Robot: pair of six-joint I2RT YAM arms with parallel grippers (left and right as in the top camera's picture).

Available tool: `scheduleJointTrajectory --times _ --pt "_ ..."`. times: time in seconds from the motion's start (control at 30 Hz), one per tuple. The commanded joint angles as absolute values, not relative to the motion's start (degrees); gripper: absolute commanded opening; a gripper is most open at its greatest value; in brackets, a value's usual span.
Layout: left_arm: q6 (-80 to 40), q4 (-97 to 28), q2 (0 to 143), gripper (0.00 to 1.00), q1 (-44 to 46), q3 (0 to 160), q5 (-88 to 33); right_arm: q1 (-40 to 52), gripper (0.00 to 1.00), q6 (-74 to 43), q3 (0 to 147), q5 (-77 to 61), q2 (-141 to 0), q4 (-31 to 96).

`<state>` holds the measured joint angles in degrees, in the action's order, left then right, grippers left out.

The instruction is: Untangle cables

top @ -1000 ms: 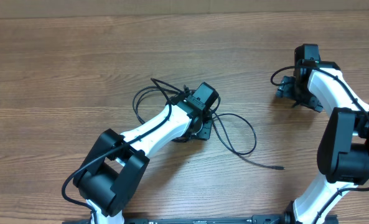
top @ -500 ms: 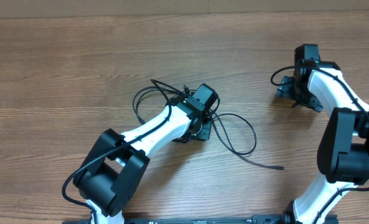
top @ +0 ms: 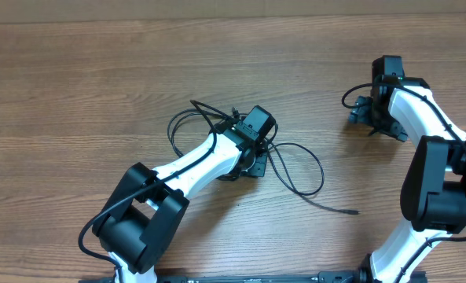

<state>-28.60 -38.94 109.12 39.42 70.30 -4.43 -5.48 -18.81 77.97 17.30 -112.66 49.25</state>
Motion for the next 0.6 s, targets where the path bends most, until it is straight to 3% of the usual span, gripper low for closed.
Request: scheduleJointTrajectory --times 0.0,0.43,0.57 --pt "-28.75 -38.65 109.67 0.24 39.83 69.56 -3.88 -5.28 1.00 -18.68 77.60 17.26 -111.35 49.08" --pt "-28.75 -38.65 109.67 0.04 39.83 69.56 -4.05 -5.28 1.00 -18.65 77.60 17.26 -111.35 49.08" --pt "-28.69 -38.61 109.67 0.04 39.72 69.73 -4.08 -5.28 1.00 -18.68 77.60 17.26 -111.35 49.08"
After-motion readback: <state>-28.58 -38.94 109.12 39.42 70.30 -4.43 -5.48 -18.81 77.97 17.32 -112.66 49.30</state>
